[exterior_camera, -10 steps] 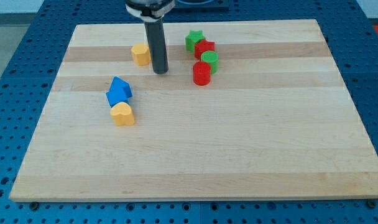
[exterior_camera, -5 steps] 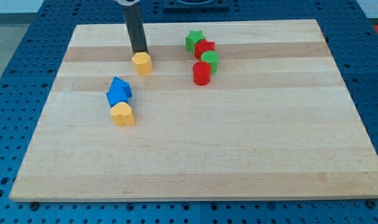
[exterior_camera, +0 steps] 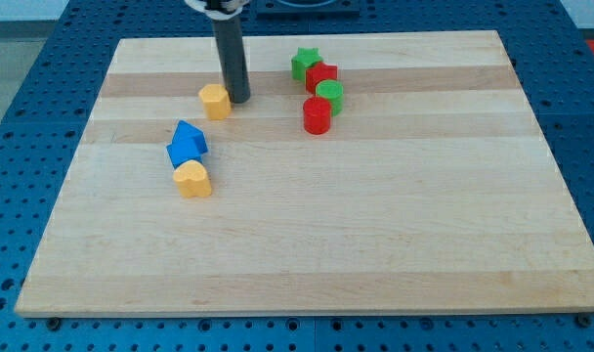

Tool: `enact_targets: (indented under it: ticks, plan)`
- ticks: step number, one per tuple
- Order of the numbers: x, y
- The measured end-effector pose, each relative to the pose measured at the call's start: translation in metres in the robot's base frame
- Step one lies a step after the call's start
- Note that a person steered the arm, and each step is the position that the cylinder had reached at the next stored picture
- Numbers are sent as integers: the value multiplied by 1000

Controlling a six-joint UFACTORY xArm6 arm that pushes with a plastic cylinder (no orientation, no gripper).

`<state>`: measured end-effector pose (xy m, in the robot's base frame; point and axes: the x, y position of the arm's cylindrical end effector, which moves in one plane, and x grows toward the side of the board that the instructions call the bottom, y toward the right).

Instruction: Move the yellow hexagon into the blue triangle

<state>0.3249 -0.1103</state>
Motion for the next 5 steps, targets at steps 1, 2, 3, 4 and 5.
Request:
enact_targets:
  ticks: [1, 2, 3, 4, 5]
  plan:
    - [5, -15]
    - [4, -16]
    - [-25, -16]
    - [-45, -28]
    - [-39, -36]
